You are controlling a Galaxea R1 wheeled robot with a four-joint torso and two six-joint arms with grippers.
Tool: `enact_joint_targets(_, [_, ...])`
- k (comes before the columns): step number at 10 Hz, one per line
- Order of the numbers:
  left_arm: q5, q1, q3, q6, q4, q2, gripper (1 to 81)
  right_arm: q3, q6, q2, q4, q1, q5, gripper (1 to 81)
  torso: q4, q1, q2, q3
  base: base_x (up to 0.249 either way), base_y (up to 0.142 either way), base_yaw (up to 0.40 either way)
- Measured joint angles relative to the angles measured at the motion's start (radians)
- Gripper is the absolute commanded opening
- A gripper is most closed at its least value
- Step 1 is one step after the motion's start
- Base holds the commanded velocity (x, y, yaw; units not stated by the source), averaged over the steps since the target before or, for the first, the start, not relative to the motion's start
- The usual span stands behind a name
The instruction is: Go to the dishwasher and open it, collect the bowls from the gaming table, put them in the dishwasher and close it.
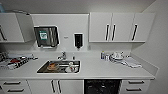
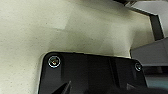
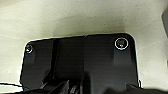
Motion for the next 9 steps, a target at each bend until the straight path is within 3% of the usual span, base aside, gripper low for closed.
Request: enact_joint_targets(9, [-0.004,-0.016,0.0,0.0,0.0,0.0,81.1,-0.009,0.0,0.005,0.0,0.008,0.003,81.1,0.0,-0.203,0.317,0.007,0.0,0.0,0.0])
